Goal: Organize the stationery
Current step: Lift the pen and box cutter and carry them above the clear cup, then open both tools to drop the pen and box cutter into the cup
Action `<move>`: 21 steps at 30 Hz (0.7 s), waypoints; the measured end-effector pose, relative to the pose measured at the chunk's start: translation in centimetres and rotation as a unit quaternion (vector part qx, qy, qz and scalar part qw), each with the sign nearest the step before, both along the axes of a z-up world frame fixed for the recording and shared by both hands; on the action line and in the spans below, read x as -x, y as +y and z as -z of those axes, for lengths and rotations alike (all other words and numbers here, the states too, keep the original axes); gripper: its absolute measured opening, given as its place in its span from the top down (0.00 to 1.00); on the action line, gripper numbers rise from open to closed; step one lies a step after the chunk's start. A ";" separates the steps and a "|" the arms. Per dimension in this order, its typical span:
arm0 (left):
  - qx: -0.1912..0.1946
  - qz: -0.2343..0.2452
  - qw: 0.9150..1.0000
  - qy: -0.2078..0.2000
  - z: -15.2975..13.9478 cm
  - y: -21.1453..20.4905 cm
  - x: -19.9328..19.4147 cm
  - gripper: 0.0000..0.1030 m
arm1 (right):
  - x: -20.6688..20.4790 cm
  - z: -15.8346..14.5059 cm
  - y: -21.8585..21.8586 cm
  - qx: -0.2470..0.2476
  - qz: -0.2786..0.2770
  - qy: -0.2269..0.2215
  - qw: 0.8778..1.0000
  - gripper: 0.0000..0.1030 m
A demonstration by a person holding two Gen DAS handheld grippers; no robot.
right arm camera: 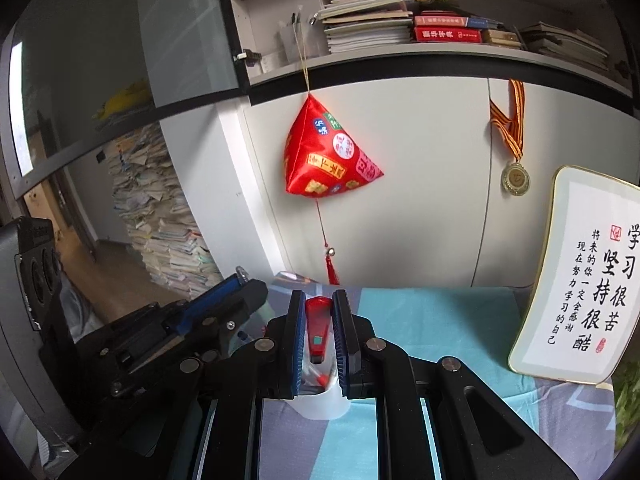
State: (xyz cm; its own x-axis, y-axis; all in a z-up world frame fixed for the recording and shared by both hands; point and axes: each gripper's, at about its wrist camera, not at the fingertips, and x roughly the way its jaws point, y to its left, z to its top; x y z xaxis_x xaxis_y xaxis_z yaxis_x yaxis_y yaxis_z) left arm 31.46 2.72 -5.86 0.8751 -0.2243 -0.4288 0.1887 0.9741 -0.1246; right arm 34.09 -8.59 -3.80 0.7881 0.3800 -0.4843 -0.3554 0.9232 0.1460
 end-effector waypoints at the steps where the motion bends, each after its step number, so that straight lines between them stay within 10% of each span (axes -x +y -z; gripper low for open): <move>1: 0.001 -0.001 1.000 0.005 0.5 0.0 -0.2 0.91 | -0.2 0.3 0.1 -0.001 -0.002 0.006 1.000 0.86; 16: -0.022 0.001 1.000 0.003 1.6 -0.2 -0.5 0.91 | -1.7 3.0 0.8 -0.016 -0.003 0.026 1.000 0.86; 21: -0.030 -0.010 0.999 -0.021 0.9 -0.2 0.4 0.55 | -2.2 3.0 -0.2 -0.053 0.002 0.041 0.998 0.85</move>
State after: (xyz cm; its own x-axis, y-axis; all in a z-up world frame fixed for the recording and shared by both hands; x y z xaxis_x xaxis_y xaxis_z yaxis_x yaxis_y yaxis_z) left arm 31.03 2.55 -6.72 0.8970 -0.1809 -0.4034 0.1721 0.9834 -0.0582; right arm 36.28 -8.83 -6.85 0.7489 0.4303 -0.5039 -0.3353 0.9020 0.2719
